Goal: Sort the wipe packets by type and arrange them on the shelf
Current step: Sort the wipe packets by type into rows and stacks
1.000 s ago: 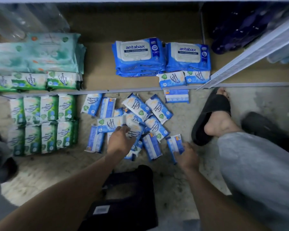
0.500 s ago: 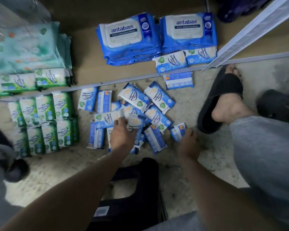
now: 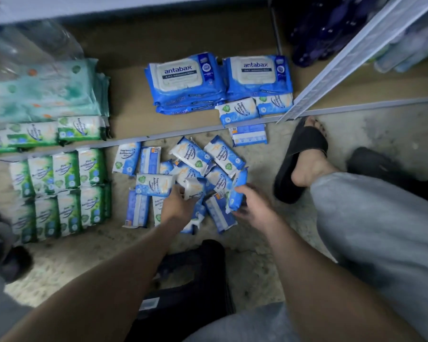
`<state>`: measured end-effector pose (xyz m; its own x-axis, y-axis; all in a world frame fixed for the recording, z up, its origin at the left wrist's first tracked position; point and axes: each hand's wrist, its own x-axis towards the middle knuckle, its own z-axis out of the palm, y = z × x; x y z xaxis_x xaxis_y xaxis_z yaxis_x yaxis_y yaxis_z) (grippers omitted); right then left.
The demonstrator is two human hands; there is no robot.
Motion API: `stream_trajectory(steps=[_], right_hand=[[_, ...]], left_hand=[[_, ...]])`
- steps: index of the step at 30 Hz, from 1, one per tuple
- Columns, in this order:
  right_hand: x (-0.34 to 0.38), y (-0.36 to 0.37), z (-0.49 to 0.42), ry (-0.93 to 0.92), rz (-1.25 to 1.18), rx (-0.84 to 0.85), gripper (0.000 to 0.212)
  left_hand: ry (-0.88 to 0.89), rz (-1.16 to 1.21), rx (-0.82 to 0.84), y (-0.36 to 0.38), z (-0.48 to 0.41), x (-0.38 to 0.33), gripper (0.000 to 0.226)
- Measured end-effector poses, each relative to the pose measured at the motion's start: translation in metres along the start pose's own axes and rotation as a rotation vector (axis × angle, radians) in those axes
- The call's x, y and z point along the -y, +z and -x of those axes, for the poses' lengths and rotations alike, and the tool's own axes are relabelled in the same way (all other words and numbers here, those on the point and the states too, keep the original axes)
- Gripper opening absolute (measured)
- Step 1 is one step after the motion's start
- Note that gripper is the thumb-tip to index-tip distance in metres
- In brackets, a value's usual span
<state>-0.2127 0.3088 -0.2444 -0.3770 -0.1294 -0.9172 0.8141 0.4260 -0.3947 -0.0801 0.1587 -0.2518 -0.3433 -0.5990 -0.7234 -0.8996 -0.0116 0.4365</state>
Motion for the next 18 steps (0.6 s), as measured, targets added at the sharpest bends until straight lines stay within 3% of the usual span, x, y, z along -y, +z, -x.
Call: stream_trajectory(steps=[5, 10, 14, 18], right_hand=[[0.043, 0.031, 0.049, 0.005, -0.312, 0.257, 0.042], [0.071, 0.065, 0.111, -0.157, -0.295, 0.387, 0.045], [0.070, 0.084, 0.152, -0.332, -0.163, 0.350, 0.038], [0.056, 0.093, 0.172, -0.407, -0.064, 0.219, 0.021]], left_hand=[[0.016, 0.351, -0.085, -0.044, 0.032, -0.009, 0.035], [0.091, 0.709, 0.028, -0.101, 0.069, 0.001, 0.021], [0.128, 0.837, 0.060, -0.137, 0.101, 0.007, 0.015], [0.056, 0.962, 0.041, -0.156, 0.119, 0.026, 0.011]])
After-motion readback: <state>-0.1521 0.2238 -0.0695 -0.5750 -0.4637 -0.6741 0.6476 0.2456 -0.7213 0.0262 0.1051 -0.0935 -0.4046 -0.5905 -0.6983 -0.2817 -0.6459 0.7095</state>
